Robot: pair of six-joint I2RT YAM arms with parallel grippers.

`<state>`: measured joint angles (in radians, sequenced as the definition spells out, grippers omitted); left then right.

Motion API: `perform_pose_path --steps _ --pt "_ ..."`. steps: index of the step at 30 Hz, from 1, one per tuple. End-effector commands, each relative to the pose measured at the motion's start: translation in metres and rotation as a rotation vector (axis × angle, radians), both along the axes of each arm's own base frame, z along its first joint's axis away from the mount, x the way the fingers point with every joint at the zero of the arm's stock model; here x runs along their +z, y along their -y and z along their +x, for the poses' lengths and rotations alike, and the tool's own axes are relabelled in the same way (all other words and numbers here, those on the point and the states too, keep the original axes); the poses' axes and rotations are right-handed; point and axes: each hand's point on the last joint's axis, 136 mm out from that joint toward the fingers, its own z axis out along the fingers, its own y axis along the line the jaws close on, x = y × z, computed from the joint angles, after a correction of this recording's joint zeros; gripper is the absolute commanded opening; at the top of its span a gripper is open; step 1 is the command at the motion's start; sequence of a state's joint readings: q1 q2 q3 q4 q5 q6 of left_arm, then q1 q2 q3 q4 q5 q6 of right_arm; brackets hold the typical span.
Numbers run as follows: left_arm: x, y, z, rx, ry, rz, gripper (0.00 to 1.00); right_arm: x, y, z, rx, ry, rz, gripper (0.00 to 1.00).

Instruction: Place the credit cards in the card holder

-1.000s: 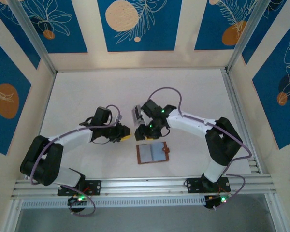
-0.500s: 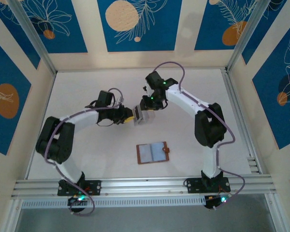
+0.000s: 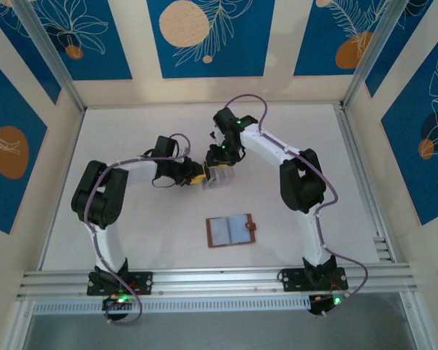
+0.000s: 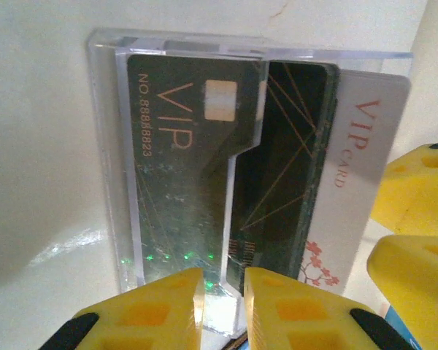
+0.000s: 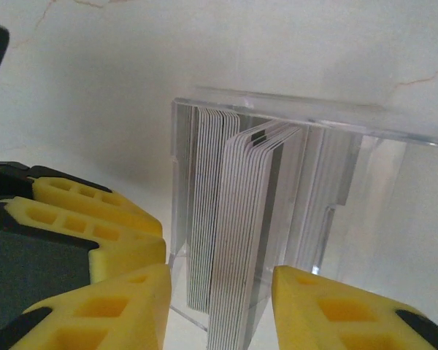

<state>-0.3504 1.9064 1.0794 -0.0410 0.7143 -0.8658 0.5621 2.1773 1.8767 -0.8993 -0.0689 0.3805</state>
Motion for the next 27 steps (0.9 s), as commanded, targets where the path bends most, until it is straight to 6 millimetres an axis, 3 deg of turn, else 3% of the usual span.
perform_pose_path --steps 1,11,27 --pt "0.006 0.001 0.01 -0.003 0.015 -0.034 0.21 -0.004 -0.008 -0.005 0.027 -0.046 0.047 0.44" --pt "-0.003 0.003 0.014 -0.006 0.003 -0.031 0.21 -0.002 -0.021 -0.009 0.042 -0.091 0.143 0.45" --pt "-0.011 0.002 0.013 -0.007 -0.01 -0.019 0.21 0.023 -0.019 -0.004 0.025 -0.061 0.19 0.41"
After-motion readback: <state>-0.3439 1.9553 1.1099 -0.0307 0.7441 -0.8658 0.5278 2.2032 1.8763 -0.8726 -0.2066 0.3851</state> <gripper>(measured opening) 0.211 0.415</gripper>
